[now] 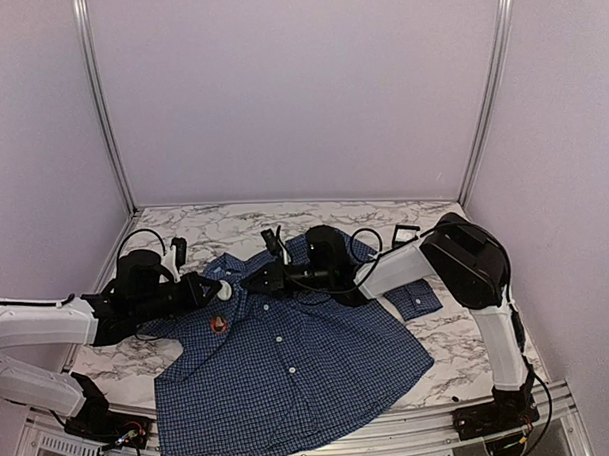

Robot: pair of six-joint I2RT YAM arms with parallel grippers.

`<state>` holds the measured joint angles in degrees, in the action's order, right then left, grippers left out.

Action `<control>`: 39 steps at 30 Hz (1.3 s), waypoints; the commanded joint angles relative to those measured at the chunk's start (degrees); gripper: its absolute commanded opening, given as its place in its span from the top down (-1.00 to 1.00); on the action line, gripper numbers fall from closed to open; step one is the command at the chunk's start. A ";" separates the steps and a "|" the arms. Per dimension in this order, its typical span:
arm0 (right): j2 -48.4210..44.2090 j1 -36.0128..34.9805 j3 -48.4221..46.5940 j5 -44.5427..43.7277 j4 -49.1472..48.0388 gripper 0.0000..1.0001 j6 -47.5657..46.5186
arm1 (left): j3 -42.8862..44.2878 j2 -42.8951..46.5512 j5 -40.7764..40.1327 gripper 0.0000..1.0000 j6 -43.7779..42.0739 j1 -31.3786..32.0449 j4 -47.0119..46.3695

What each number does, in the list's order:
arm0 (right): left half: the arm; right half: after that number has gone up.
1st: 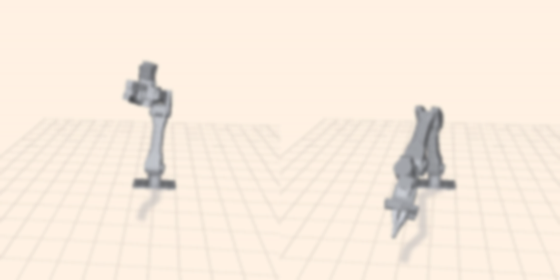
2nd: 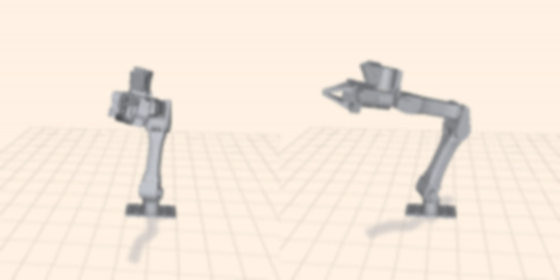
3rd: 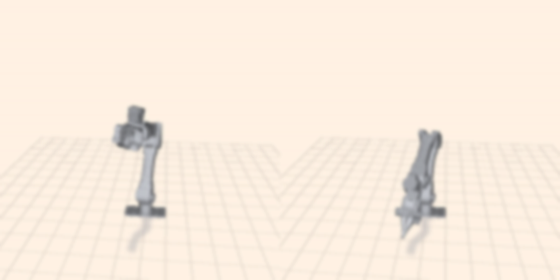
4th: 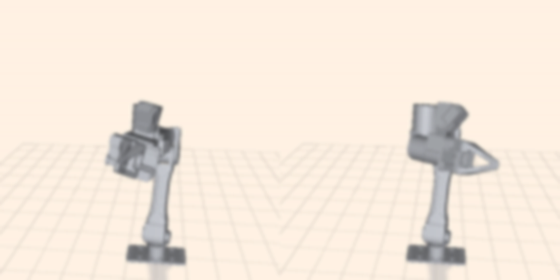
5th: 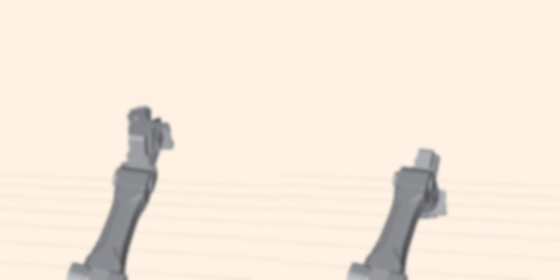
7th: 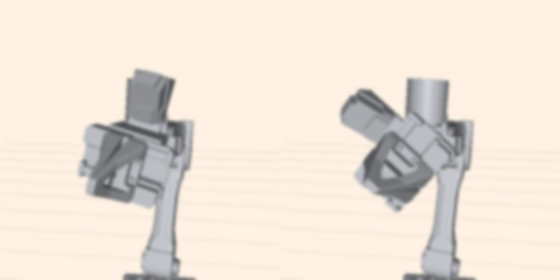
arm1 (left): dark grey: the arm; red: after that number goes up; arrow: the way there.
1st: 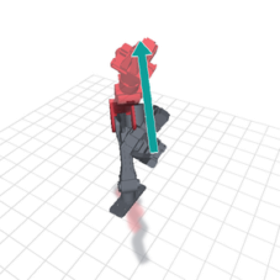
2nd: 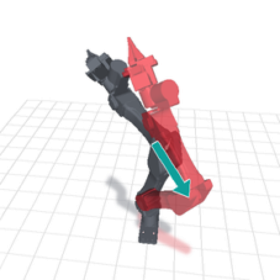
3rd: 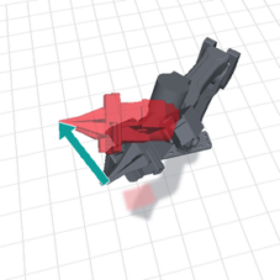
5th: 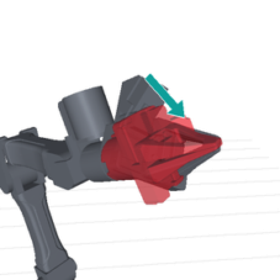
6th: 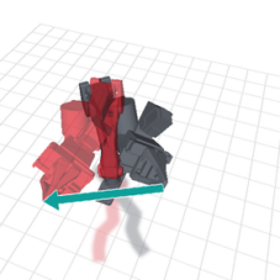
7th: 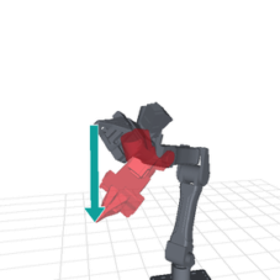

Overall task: Remove the brooch from the garment
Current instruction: Remove the brooch from the flattened clothing, then close the brooch securely.

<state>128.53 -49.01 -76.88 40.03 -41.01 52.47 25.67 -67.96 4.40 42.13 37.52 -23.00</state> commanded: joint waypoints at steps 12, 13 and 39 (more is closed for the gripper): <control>-10.09 -0.62 2.20 -5.07 8.74 0.01 -8.33 | 0.76 4.65 1.44 1.00 2.64 0.01 -3.75; -10.81 -0.64 2.63 -5.54 9.14 -0.06 -8.61 | 0.72 4.84 1.57 1.00 3.08 0.01 -4.47; -17.00 -1.28 8.18 0.45 -8.50 -0.27 -6.43 | -1.65 2.79 10.15 1.00 11.48 1.13 -29.73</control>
<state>112.99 -49.45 -66.78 37.89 -45.65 45.01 23.79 -63.86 12.16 53.82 38.11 -48.31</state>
